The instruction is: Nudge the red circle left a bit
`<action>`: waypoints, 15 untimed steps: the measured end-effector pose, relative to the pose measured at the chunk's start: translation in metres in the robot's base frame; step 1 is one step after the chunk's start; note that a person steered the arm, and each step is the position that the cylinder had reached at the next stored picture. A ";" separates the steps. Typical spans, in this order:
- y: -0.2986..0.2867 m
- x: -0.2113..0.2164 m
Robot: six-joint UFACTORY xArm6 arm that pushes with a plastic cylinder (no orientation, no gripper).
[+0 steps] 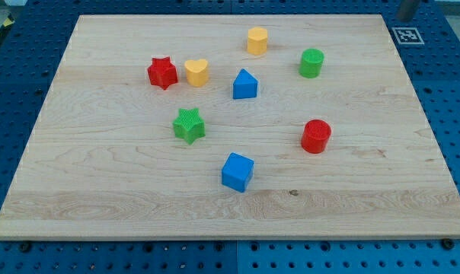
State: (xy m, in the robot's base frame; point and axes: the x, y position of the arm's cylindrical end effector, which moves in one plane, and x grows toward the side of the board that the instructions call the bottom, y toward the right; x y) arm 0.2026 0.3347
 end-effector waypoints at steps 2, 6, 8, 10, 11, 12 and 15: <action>-0.008 -0.010; -0.016 -0.011; 0.011 -0.003; 0.011 0.003; 0.010 0.034; 0.010 0.066; -0.001 0.084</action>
State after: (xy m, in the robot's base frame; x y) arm 0.2869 0.3341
